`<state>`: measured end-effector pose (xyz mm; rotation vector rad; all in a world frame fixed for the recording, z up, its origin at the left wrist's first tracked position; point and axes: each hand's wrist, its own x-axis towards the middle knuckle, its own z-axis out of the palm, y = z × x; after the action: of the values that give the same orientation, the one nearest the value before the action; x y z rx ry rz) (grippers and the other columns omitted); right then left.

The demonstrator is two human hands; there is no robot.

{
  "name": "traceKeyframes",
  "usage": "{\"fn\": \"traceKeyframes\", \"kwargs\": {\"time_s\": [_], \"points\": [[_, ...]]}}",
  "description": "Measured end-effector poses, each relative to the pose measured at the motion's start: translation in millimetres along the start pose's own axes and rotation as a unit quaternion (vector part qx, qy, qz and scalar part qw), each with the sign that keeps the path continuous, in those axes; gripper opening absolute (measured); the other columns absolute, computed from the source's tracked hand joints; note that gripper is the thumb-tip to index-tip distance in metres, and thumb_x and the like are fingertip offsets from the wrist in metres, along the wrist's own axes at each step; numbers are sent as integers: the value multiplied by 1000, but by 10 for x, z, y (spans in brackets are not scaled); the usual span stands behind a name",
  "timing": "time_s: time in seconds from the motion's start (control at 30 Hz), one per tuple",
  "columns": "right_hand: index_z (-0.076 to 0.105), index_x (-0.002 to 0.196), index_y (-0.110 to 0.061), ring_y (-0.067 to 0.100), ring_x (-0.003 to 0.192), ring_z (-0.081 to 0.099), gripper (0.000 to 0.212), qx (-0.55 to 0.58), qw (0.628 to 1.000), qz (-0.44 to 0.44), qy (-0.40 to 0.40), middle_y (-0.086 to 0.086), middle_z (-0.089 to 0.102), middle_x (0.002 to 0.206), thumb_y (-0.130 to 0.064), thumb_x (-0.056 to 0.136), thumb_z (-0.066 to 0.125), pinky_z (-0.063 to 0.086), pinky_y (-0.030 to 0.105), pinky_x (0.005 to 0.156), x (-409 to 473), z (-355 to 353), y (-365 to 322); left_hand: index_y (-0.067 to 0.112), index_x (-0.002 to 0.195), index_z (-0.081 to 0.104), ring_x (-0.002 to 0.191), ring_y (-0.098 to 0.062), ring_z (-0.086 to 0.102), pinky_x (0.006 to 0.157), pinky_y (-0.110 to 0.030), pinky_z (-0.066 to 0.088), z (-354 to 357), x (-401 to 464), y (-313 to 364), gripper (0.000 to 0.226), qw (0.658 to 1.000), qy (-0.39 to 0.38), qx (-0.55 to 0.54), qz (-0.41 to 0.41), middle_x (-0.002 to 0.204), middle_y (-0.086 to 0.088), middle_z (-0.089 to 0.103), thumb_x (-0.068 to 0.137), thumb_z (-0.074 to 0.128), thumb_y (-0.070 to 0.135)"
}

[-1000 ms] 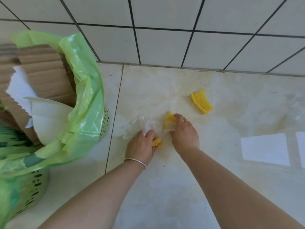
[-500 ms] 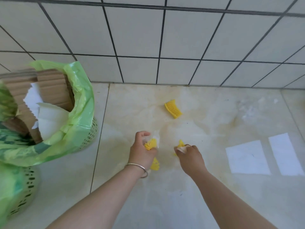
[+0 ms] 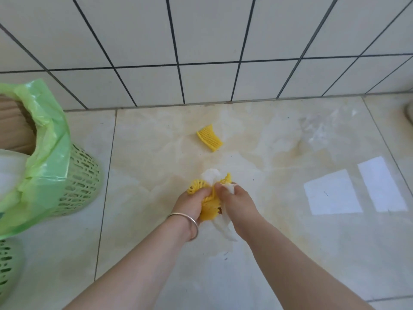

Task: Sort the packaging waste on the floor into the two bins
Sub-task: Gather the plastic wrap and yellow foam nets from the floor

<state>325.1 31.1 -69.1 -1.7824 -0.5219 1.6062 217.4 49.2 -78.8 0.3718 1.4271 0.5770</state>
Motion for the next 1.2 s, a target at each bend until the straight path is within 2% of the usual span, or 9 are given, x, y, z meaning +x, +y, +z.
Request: {"fn": "traceKeyframes", "kwargs": {"time_s": [0.13, 0.23, 0.4, 0.57, 0.67, 0.8, 0.87, 1.03, 1.2], "points": [[55, 94, -14, 18, 76, 60, 7, -13, 1000, -15, 21, 8, 63, 92, -21, 93, 52, 49, 20, 56, 158, -82, -133, 14, 78, 66, 84, -32, 66, 79, -38, 53, 228, 209, 178, 9, 968, 66, 219, 101, 85, -12, 69, 77, 62, 22], [46, 98, -17, 11, 67, 56, 9, -62, 992, -52, 93, 0, 57, 81, -23, 94, 51, 45, 14, 46, 316, -168, -249, 16, 93, 67, 93, -31, 62, 78, -30, 46, 437, 340, 391, 14, 913, 87, 346, 196, 97, -12, 69, 84, 58, 23], [45, 96, -18, 10, 58, 63, 6, -56, 986, -85, 132, -2, 61, 75, -14, 95, 40, 49, 15, 54, 618, -315, -398, 19, 116, 58, 110, -25, 56, 85, -23, 39, 593, 742, 682, 37, 865, 124, 392, 288, 127, -7, 50, 80, 62, 14], [50, 93, -17, 15, 55, 53, 19, -88, 986, -62, 124, -2, 54, 71, -5, 90, 36, 48, 16, 50, 846, -408, -467, 38, 140, 30, 109, -23, 58, 93, -32, 44, 483, 1150, 831, 76, 831, 146, 489, 222, 144, 2, 23, 76, 69, 25], [50, 91, -18, 17, 56, 53, 17, -111, 986, -40, 122, 2, 54, 79, -7, 91, 36, 41, 8, 38, 935, -429, -463, 27, 134, 43, 110, -25, 57, 91, -30, 43, 475, 1280, 860, 65, 793, 124, 555, 218, 137, -1, 31, 76, 70, 36], [50, 91, -20, 16, 59, 61, 12, -139, 982, -17, 128, 3, 56, 89, -15, 91, 39, 40, 23, 48, 1018, -437, -434, 18, 129, 50, 117, -34, 51, 92, -35, 42, 539, 1352, 899, 58, 745, 117, 619, 220, 127, -13, 53, 79, 65, 42], [52, 92, -20, 20, 68, 66, 10, -124, 982, -9, 142, 2, 58, 88, -18, 90, 42, 43, 26, 55, 1035, -443, -424, 16, 125, 55, 118, -34, 52, 92, -34, 42, 597, 1330, 905, 54, 753, 123, 607, 220, 125, -14, 60, 79, 65, 42], [55, 96, -12, 24, 85, 53, 13, -185, 964, -47, 186, 3, 57, 87, -20, 92, 47, 35, 27, 69, 991, -673, -509, 18, 88, 65, 104, -30, 62, 81, -29, 43, 1055, 1122, 916, 25, 876, 81, 424, 213, 103, -10, 70, 77, 67, 40], [53, 114, -5, 31, 105, 51, 25, -299, 900, -136, 286, 13, 46, 122, -13, 91, 50, 28, 26, 70, 946, -1139, -542, 19, 88, 66, 99, -27, 63, 86, -31, 50, 1610, 1016, 904, 26, 890, 5, 397, 225, 101, -7, 71, 75, 68, 41]]}}
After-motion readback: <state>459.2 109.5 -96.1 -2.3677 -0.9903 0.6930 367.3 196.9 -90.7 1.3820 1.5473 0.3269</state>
